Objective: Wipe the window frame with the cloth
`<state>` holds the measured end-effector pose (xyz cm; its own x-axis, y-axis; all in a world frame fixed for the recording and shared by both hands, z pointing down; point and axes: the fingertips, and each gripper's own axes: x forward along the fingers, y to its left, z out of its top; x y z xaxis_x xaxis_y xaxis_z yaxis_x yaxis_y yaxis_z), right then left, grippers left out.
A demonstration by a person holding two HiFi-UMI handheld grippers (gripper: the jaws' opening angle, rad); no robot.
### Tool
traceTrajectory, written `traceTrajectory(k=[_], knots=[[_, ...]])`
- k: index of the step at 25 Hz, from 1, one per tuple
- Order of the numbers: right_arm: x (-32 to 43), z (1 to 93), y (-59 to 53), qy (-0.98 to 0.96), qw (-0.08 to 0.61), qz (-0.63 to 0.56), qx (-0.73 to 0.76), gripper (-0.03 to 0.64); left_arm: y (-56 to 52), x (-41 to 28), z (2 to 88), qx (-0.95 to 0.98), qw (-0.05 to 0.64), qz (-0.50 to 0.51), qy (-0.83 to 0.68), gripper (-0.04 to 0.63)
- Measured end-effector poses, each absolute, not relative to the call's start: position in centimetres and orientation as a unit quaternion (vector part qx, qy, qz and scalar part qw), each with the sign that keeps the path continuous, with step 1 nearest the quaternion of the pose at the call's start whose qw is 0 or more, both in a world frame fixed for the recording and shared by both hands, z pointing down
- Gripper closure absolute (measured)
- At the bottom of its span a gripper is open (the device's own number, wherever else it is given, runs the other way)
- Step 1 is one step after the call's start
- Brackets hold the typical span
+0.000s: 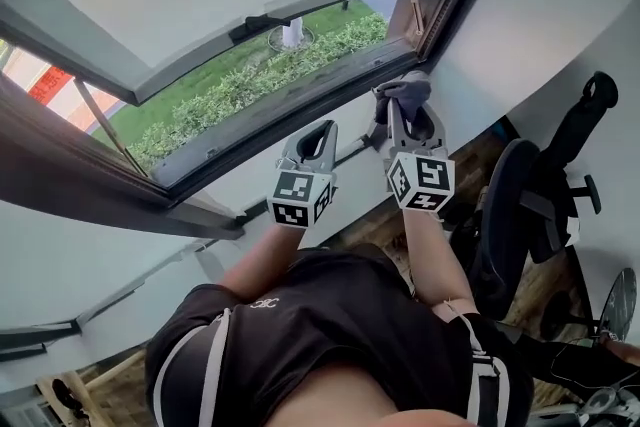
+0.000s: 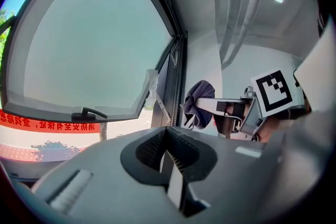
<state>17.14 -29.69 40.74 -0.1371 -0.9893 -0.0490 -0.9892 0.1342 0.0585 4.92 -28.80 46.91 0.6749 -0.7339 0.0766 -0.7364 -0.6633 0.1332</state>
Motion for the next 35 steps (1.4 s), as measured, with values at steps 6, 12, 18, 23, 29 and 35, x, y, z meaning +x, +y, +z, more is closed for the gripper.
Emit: traceTrajectory(k=[6,12,18,23,29,35], knots=[[18.4,39.5,-32.0,-0.749,-0.008,-0.047,0.661,0.506,-30.8,5.8,45.7,0.913,0.065,0.003,-0.402,0.586],[21.1,35.4,-35.3,-0.731,-0.026,-0.076,0.678,0.506,-32.1,6.3,44.8,0.913,0.060,-0.008,-0.404,0.586],[24.7,30.6,-38.7,-0.697,-0.052,-0.086,0.710,0.506,-32.5,5.3,45.4,0.906,0.070,-0.014,-0.417,0.586],[25.6,26.8,-41.2,-0.679,-0.057,-0.112,0.723,0.506,-32.8,4.1,45.6,0.901,0.076,-0.020,-0.426,0.586],[27.2,22.7,-43.2,-0.660,-0.044,-0.145,0.736,0.506,-32.8,3.7,46.3,0.899,0.086,-0.020,-0.428,0.586],[28.9,19.1,-44.7,-0.653,-0.029,-0.173,0.737,0.506,-32.7,4.1,46.4,0.899,0.088,-0.022,-0.428,0.586]])
